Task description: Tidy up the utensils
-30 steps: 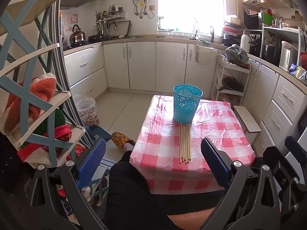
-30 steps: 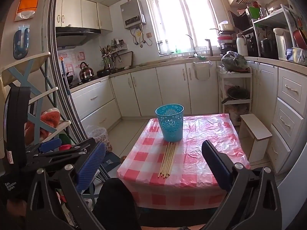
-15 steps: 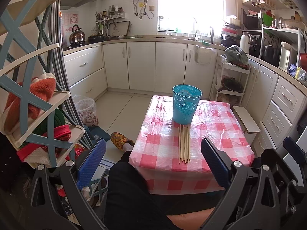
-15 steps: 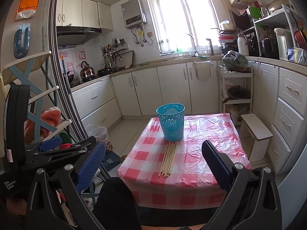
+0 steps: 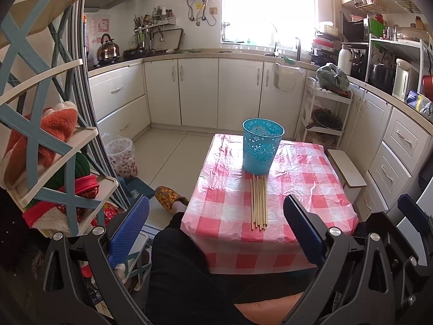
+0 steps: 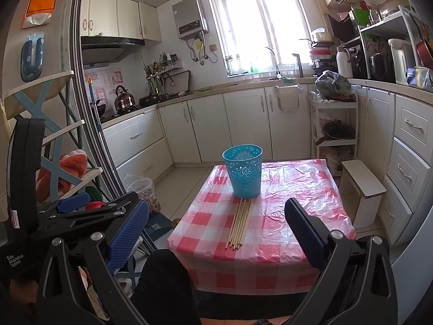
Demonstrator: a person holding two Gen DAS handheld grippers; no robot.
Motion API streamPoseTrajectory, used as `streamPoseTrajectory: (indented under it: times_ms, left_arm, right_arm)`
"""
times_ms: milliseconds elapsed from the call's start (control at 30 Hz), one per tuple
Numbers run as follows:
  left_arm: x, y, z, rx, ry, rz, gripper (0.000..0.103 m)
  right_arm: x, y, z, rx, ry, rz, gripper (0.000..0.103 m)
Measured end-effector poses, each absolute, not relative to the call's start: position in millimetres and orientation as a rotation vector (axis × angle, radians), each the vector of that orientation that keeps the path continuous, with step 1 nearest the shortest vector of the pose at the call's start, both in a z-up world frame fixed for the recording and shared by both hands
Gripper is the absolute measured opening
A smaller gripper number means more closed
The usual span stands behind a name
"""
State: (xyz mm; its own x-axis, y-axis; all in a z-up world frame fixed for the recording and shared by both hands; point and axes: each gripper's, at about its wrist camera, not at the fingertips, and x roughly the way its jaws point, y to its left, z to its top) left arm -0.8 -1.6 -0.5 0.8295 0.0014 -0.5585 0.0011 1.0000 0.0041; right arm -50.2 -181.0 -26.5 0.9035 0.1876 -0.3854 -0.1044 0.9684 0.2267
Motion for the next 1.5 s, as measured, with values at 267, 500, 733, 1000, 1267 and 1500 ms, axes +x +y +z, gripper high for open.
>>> streamPoseTrajectory:
  times_ms: [267,500,733,1000,1267,1500]
  left_arm:
    - [-1,-14,-7,0.004,0.597,-0.002,0.095]
    - [5,-7,-10,-0.008,0.607,-0.025,0.095]
    - [46,2,-48,-0.023,0.696,-0.135,0.095]
    - [101,11,-107,-0.030,0.899,-0.074,0.095]
    - [162,14,-142,-0.059,0.973,-0.051,0.095]
    - [207,6,-172,-0.063,1.029,-0.045,0.095]
  right_arm:
    - [-46,-179,-29,0.174,0.468,0.142,0.097]
    - [-40,-179,-31,0.172,0.478,0.136,0.097]
    - [12,-195,-72,0.160,0.612,0.074,0.097]
    - [129,-220,-166,0.165,0.853,0.024,0.059]
    - [224,-203,-227,0.232,0.967,0.060,0.031]
    - [260,-195,-245,0.247,0.990,0.092,0.022]
